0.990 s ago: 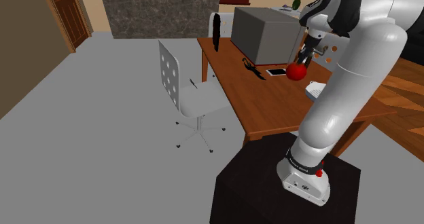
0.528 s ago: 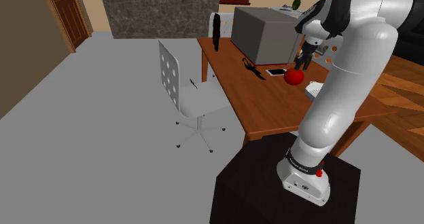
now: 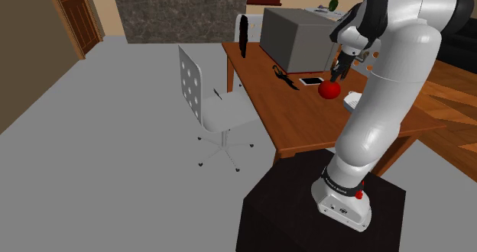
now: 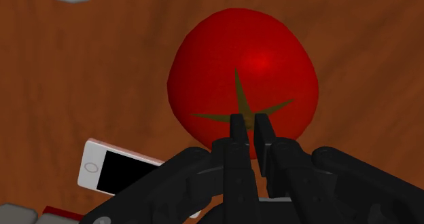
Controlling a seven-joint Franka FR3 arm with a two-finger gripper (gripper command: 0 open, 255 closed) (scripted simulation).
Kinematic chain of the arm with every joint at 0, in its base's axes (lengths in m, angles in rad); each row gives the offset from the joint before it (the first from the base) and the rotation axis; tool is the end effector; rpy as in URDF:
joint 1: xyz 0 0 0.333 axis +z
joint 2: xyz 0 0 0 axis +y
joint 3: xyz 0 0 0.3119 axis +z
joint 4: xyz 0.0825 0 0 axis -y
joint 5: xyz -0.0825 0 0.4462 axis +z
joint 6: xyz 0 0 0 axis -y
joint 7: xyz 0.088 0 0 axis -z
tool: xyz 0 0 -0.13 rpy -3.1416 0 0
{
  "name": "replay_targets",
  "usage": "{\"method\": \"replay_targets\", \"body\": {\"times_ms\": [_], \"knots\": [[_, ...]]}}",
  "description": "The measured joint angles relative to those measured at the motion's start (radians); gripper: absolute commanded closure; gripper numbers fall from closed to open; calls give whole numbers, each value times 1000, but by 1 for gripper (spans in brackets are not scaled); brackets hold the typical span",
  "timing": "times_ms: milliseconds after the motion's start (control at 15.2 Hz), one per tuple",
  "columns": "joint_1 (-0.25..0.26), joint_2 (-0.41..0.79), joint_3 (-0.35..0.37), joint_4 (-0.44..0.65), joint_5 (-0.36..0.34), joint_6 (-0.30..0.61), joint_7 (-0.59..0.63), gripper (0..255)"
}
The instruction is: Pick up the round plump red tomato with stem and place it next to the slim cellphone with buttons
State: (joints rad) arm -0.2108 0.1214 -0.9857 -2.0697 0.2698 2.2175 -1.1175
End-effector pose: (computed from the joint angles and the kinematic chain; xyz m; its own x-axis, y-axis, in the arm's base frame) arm 0.2438 -0.5738 0.3465 0.9643 -0.2198 0.1478 -0.2244 -0.9744 0.0147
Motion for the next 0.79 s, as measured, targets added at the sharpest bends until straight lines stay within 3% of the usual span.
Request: {"method": "replay_targets", "body": {"times_ms": [132,198,594,792], "knots": [[0,0,0,0,0,0,0,255],[0,0,0,0,1,0,0,0],[0,0,0,0,1,0,-1,0],[17,-59,-14,30,-67,-55,47,0]]}}
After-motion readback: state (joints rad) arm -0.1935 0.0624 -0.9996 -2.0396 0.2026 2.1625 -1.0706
